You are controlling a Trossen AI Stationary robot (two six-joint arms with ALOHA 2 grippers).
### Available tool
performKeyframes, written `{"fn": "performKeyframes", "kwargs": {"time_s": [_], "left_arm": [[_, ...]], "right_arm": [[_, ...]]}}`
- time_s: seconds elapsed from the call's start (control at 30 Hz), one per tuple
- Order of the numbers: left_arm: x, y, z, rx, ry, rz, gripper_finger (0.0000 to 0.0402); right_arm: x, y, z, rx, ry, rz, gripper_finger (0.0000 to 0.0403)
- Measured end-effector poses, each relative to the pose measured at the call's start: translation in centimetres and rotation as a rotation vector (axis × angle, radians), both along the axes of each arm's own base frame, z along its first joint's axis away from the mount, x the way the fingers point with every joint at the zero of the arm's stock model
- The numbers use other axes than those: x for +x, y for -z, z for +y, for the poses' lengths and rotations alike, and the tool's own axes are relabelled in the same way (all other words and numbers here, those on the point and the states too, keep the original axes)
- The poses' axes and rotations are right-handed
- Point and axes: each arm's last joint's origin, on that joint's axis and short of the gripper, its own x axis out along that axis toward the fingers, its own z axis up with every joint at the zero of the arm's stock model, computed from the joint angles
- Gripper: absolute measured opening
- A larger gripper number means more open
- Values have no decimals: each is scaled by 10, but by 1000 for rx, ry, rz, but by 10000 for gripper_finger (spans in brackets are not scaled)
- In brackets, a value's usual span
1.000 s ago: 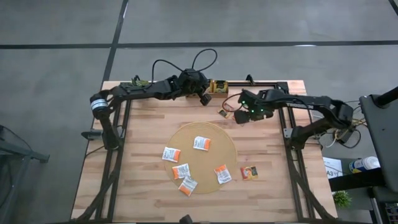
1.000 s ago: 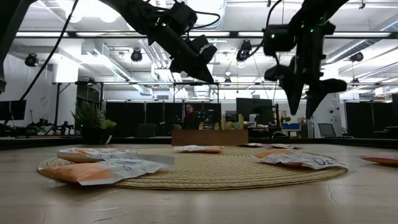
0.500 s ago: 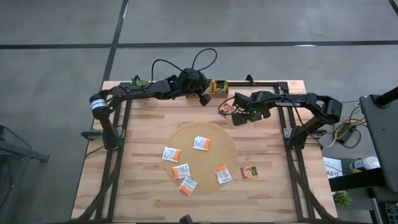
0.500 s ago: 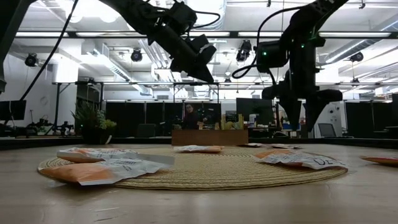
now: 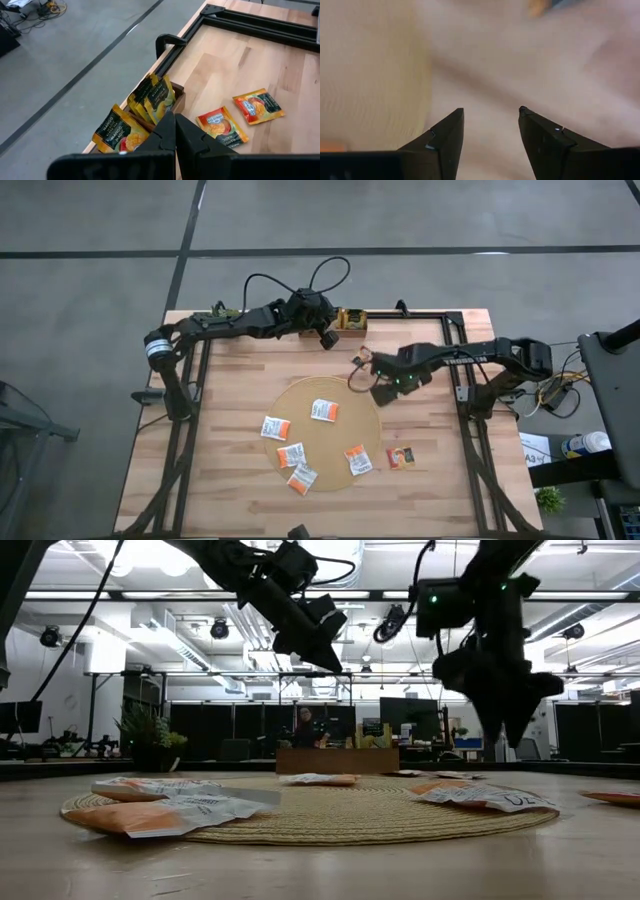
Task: Pick & Place Tea
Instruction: Put the bottom red tea bag into the middle section of the wooden organizer
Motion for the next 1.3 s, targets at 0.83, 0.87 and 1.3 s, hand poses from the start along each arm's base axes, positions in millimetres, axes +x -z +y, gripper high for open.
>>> {"fn": "performKeyframes", "kwargs": {"time_s": [0.83, 0.87, 1.3], "left_arm": [[-1, 1, -2, -62, 70, 24, 0], [-1, 1, -2, -62, 71, 23, 0], [0, 2, -5, -100, 163, 22, 0]], "right_arm": [[-52, -30, 177, 153, 253, 33, 187], [-51, -27, 181, 156, 295, 42, 187], [-2, 20, 203, -4, 491, 227, 187]]}}
